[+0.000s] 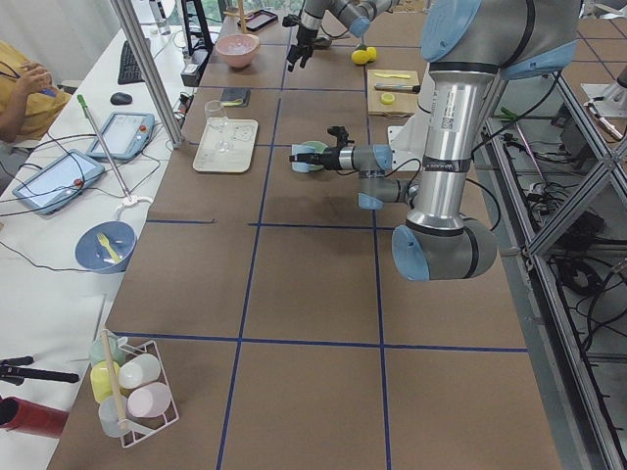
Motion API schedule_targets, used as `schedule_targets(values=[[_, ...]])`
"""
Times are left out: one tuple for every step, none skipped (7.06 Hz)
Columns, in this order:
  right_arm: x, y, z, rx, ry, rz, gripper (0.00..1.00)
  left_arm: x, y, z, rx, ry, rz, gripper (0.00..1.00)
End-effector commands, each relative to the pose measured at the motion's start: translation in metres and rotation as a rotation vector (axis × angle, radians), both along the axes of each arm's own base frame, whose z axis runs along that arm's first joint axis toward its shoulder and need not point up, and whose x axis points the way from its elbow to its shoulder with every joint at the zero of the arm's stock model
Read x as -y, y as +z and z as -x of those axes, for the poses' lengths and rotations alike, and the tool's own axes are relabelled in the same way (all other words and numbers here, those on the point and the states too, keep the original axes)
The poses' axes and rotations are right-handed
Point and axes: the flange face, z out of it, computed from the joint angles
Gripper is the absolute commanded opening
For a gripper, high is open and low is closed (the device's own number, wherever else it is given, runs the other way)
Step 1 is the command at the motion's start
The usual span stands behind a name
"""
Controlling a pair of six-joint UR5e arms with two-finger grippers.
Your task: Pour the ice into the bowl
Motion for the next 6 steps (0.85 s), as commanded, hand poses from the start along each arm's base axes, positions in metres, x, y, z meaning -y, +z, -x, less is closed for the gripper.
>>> schedule_targets(values=[[0.007,0.024,-0.013,-0.05,-0.013,-0.007,1.0,0.005,-0.037,-0.04,0.324,-0.05,-0.047,0.0],[0.008,0.028,-0.013,-0.055,-0.011,0.003,1.0,-0.014,-0.063,-0.058,0.392,-0.043,-0.103,0.0],[0.008,0.031,-0.014,-0.057,-0.01,0.008,1.0,-0.016,-0.06,-0.059,0.486,-0.068,-0.136,0.0],[0.008,0.031,-0.015,-0.058,-0.013,0.005,1.0,-0.016,-0.061,-0.057,0.672,-0.081,-0.206,0.0],[0.008,0.032,-0.015,-0.059,-0.014,0.005,1.0,-0.015,-0.06,-0.056,0.813,-0.095,-0.252,0.0],[0.008,0.032,-0.015,-0.059,-0.014,0.005,1.0,-0.018,-0.062,-0.055,0.907,-0.094,-0.289,0.0]])
